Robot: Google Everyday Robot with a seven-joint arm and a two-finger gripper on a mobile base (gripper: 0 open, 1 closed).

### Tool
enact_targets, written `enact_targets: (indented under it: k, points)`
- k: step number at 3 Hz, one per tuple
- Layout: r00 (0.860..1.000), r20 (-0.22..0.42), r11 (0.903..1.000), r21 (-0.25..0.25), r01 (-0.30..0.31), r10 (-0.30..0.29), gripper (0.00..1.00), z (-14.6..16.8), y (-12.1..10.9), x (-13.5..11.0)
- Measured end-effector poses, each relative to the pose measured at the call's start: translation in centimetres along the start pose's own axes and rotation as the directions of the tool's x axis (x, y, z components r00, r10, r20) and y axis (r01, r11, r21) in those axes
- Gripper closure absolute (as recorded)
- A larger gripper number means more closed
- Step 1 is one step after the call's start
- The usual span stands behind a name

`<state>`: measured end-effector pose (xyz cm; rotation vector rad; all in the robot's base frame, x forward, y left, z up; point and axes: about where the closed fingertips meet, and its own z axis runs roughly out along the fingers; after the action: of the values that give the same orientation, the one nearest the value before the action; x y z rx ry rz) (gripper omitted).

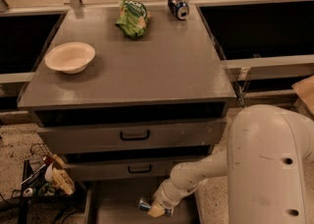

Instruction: Pick redbull can from bottom drawer and place on counter

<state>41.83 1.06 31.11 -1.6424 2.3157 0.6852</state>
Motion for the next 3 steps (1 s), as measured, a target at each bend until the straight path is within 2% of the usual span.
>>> enact_targets:
  k: [1,2,3]
  points:
    - [0.999,-0.030,0.9985,0.039,0.039,-0.038,1.00,-3.5,2.7,-1.0]
    - [0.997,-0.051,0.9951,0.077,0.063,-0.059,1.00,-6.2,4.4,-1.5]
    - [0.997,-0.056,0.9920,0.115,0.053,-0.046,1.00,-8.2,4.9,-0.9]
